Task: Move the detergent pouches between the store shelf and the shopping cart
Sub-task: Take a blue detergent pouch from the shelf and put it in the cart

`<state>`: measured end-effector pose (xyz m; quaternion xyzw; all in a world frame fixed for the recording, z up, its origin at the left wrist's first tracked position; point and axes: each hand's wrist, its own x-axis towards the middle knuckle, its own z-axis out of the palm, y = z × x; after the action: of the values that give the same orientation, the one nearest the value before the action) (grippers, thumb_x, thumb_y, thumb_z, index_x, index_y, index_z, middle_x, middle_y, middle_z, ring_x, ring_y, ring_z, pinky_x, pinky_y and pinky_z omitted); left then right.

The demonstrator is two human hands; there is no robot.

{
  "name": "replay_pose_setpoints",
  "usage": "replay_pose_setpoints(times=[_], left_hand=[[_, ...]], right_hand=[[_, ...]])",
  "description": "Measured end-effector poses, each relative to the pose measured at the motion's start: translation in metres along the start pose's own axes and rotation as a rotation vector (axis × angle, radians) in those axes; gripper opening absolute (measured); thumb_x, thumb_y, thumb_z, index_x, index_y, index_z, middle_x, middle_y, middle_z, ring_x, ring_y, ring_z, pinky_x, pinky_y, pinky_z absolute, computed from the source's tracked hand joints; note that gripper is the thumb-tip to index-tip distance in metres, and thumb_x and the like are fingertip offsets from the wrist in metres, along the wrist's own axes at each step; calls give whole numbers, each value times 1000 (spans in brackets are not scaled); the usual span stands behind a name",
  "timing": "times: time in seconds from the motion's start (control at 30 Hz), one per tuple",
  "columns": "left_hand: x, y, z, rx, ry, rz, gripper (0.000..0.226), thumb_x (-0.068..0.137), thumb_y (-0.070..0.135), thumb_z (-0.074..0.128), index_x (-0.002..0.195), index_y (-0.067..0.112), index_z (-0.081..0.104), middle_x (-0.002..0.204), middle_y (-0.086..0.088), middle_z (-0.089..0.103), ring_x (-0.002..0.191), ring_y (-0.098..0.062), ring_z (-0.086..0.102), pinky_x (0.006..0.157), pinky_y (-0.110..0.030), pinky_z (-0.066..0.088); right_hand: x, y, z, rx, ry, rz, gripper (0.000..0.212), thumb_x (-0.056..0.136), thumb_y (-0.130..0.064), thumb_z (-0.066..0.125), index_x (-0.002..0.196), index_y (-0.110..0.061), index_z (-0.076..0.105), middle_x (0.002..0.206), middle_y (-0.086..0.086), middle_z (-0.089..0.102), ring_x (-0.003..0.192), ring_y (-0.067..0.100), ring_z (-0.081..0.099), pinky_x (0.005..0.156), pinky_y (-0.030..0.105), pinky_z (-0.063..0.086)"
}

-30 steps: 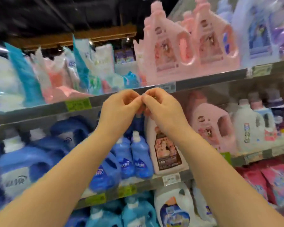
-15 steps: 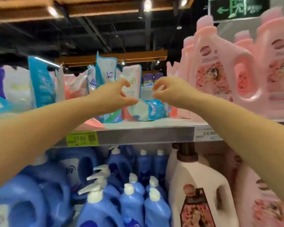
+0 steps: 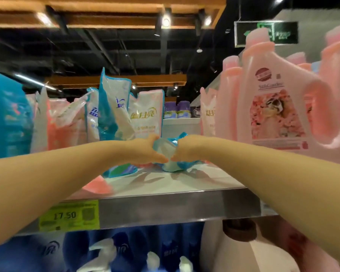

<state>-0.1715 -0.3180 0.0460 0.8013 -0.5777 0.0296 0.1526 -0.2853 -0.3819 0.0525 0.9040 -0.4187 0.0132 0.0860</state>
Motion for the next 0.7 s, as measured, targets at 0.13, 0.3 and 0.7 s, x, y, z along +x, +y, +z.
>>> replay_pose_setpoints(times=[0.13, 0.3, 0.7], left_hand=[[4, -3, -5, -85, 18, 17, 71, 88, 38, 58, 146, 29, 18, 136, -5, 43, 96, -17, 49, 72, -24, 49], [1, -9, -19, -42, 45, 42, 45, 92, 12, 46, 133, 29, 44, 115, -4, 50, 86, -16, 51, 66, -23, 50], [-33, 8, -22, 65, -177, 335, 87, 82, 25, 70, 144, 46, 12, 147, 2, 33, 118, -17, 46, 98, -31, 42]], right_hand=[[-7, -8, -4, -82, 10, 29, 30, 93, -31, 53, 109, -6, 56, 76, 6, 48, 67, 18, 46, 82, 30, 42], [-17, 11, -2, -53, 80, 48, 24, 93, -14, 57, 113, -2, 61, 78, 3, 56, 59, 12, 47, 45, 9, 42], [-116, 48, -38, 202, 4, 24, 30, 94, -3, 41, 101, -23, 61, 89, -6, 62, 75, 4, 58, 67, 14, 48]])
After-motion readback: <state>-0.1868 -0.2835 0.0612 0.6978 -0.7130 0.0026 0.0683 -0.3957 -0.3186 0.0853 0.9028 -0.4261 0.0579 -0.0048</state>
